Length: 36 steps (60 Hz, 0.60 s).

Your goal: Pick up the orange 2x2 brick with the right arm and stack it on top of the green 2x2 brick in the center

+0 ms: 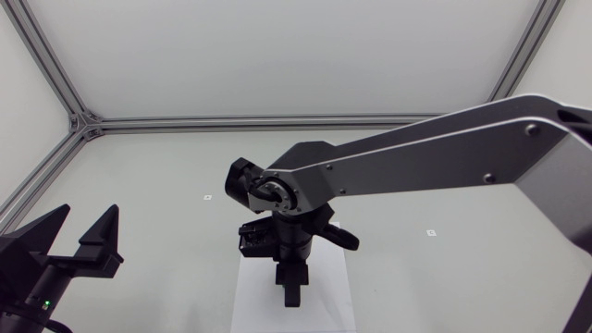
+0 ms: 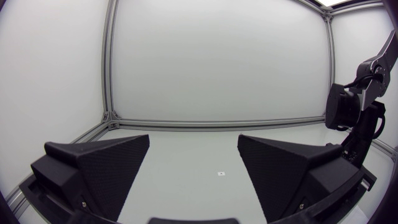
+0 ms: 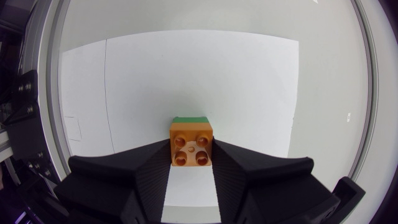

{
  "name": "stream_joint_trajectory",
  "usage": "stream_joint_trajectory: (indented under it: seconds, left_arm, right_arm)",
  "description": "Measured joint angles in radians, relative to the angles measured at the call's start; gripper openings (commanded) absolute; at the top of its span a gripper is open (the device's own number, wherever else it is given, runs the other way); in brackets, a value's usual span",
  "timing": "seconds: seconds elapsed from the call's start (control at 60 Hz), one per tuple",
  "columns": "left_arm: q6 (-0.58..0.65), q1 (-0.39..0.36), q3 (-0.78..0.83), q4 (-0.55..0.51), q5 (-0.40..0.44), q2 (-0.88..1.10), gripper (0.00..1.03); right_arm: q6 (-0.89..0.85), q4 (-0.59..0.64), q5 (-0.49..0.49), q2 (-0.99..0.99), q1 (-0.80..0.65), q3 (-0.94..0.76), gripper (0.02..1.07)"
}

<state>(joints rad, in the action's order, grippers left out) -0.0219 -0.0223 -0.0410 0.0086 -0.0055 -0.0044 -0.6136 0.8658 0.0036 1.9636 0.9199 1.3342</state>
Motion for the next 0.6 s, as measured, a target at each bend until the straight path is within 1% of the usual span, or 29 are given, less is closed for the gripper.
stream_joint_trajectory:
  seconds: [0.183, 0.25, 0.333, 0.383, 0.6]
  left_arm:
    - [0.0, 0.0, 0.0, 0.0, 0.0, 0.0, 0.99]
    - [0.0, 0.0, 0.0, 0.0, 0.0, 0.0, 0.99]
    - [0.0, 0.0, 0.0, 0.0, 0.0, 0.0, 0.99]
    - [0.0, 0.0, 0.0, 0.0, 0.0, 0.0, 0.99]
    - [0.0, 0.0, 0.0, 0.0, 0.0, 0.0, 0.99]
  right_arm:
    - [0.0, 0.0, 0.0, 0.0, 0.0, 0.0, 0.4]
    - [0.0, 0.0, 0.0, 0.0, 0.0, 0.0, 0.44]
    - [0.003, 0.0, 0.0, 0.0, 0.0, 0.0, 0.45]
    - [0.003, 0.0, 0.0, 0.0, 0.0, 0.0, 0.5]
    - [0.003, -0.002, 0.0, 0.008, 0.0, -0.001, 0.53]
